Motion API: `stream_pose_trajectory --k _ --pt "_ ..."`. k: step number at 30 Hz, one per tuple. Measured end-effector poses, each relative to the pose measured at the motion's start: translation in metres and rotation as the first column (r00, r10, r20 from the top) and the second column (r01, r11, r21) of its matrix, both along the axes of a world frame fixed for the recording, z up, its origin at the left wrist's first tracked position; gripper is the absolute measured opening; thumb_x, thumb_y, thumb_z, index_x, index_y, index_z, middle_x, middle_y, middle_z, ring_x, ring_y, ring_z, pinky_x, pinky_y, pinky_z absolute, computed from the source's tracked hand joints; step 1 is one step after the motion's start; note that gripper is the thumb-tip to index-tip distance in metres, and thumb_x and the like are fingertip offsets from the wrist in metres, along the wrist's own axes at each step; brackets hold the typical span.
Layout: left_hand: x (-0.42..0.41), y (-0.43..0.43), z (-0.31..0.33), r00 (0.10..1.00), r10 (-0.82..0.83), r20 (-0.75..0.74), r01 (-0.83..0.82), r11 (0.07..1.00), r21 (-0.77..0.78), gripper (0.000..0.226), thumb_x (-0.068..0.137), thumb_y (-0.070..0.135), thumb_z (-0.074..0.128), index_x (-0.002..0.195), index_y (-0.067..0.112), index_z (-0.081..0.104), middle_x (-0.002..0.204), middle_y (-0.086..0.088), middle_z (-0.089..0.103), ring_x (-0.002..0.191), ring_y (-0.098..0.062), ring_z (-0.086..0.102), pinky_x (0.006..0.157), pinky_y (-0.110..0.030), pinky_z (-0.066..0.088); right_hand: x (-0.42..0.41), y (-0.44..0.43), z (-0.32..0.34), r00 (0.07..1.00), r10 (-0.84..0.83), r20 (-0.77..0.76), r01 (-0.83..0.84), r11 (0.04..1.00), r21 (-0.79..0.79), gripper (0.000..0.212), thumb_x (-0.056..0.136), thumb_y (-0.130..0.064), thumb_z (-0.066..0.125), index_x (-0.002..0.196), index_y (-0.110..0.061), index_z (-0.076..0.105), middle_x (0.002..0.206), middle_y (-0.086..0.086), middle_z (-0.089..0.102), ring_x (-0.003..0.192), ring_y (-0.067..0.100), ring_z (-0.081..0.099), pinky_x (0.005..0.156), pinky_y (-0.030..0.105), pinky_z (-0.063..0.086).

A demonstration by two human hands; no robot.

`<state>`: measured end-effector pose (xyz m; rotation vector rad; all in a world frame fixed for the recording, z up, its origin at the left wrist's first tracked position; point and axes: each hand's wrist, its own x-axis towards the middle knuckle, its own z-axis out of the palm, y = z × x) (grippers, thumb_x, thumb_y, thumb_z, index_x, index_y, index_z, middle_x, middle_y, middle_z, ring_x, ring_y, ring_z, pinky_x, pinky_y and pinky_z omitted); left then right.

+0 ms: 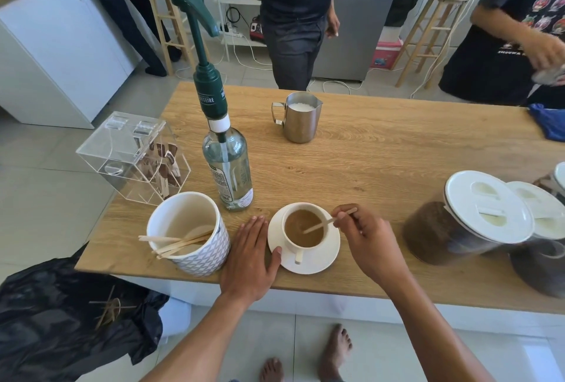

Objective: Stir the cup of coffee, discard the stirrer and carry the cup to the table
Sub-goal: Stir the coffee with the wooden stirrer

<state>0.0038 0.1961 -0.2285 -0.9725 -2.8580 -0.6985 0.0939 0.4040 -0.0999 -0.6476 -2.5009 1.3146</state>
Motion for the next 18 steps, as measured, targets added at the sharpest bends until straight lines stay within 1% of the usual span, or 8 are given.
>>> stream_pose_trajectory --k 2,4,7,10,11,13,15,18 --pt "0.0 0.0 0.0 1.0 0.002 -0.001 -0.002 1.0 0.003 0.064 0.1 0.048 0.03 0.15 0.008 0.037 0.157 -0.005 0.036 0.148 -0.018 0.023 0.122 -0.037 0.015 0.0016 0.0016 0.0001 0.999 -0.033 0.007 0.033 0.999 0.013 0.021 0.098 -0.017 0.052 0.084 -0.028 0.064 0.071 0.004 0.071 0.051 0.018 0.054 0.052 0.033 0.043" --pt "0.0001 0.0007 0.0 1.0 0.0 -0.004 0.0 1.0 0.007 0.064 0.1 0.048 0.031 0.149 0.008 0.038 0.156 -0.006 0.037 0.147 -0.019 0.025 0.122 -0.038 0.016 0.0028 0.0036 0.0015 0.998 -0.063 -0.017 0.063 0.998 0.031 0.019 0.098 -0.017 0.053 0.087 -0.028 0.064 0.071 -0.001 0.07 0.056 0.016 0.057 0.054 0.028 0.043" --pt "-0.0003 0.0007 -0.0001 1.0 -0.003 -0.005 0.003 1.0 0.001 0.064 0.1 0.047 0.031 0.149 0.008 0.038 0.156 -0.005 0.038 0.147 -0.018 0.025 0.122 -0.039 0.017 0.0017 0.0006 0.002 1.0 -0.002 -0.022 0.002 1.0 0.006 0.016 0.098 -0.019 0.055 0.092 -0.024 0.069 0.077 -0.003 0.073 0.062 0.018 0.06 0.059 0.031 0.046" --pt "-0.0003 0.0007 0.0001 1.0 -0.001 -0.002 0.001 1.0 0.003 0.064 0.1 0.048 0.031 0.15 0.009 0.037 0.156 -0.005 0.037 0.148 -0.018 0.024 0.122 -0.037 0.015 0.0026 0.001 -0.0017 1.0 -0.022 -0.001 0.022 1.0 0.007 0.018 0.097 -0.016 0.054 0.087 -0.023 0.067 0.065 0.002 0.067 0.049 0.016 0.051 0.048 0.027 0.039" --pt "0.0 0.0008 0.0003 1.0 -0.001 -0.003 0.001 1.0 0.004 0.064 0.1 0.048 0.031 0.15 0.009 0.037 0.156 -0.005 0.037 0.148 -0.018 0.023 0.122 -0.037 0.014 0.0032 0.003 -0.0027 0.999 -0.049 -0.009 0.049 0.999 0.011 0.017 0.098 -0.017 0.054 0.089 -0.022 0.067 0.065 0.001 0.067 0.048 0.015 0.052 0.048 0.026 0.039" --pt "0.0005 -0.0001 0.0002 1.0 -0.001 -0.005 0.001 1.0 0.004 0.064 0.1 0.047 0.031 0.15 0.009 0.037 0.156 -0.005 0.037 0.147 -0.017 0.023 0.122 -0.036 0.013 0.0032 0.0034 -0.0024 0.998 -0.056 -0.02 0.056 0.998 0.008 0.015 0.098 -0.02 0.055 0.093 -0.022 0.068 0.075 -0.002 0.072 0.06 0.016 0.062 0.057 0.028 0.046" --pt "0.0002 -0.0005 0.0 1.0 -0.001 -0.009 0.001 1.0 0.003 0.063 0.1 0.047 0.032 0.149 0.009 0.038 0.156 -0.005 0.037 0.147 -0.017 0.023 0.122 -0.037 0.015 0.0026 0.0006 -0.0008 1.0 -0.008 -0.007 0.008 1.0 -0.01 0.015 0.097 -0.022 0.055 0.093 -0.026 0.069 0.081 -0.005 0.074 0.069 0.023 0.065 0.063 0.033 0.048" --pt "0.0002 0.0009 0.0001 1.0 -0.002 -0.012 0.002 1.0 0.008 0.063 0.1 0.046 0.033 0.148 0.007 0.04 0.155 -0.006 0.039 0.146 -0.018 0.025 0.121 -0.038 0.016 0.0032 0.0001 -0.0001 1.0 -0.022 -0.003 0.022 1.0 -0.002 0.019 0.097 -0.02 0.054 0.086 -0.032 0.064 0.077 0.001 0.073 0.057 0.021 0.061 0.055 0.032 0.045"
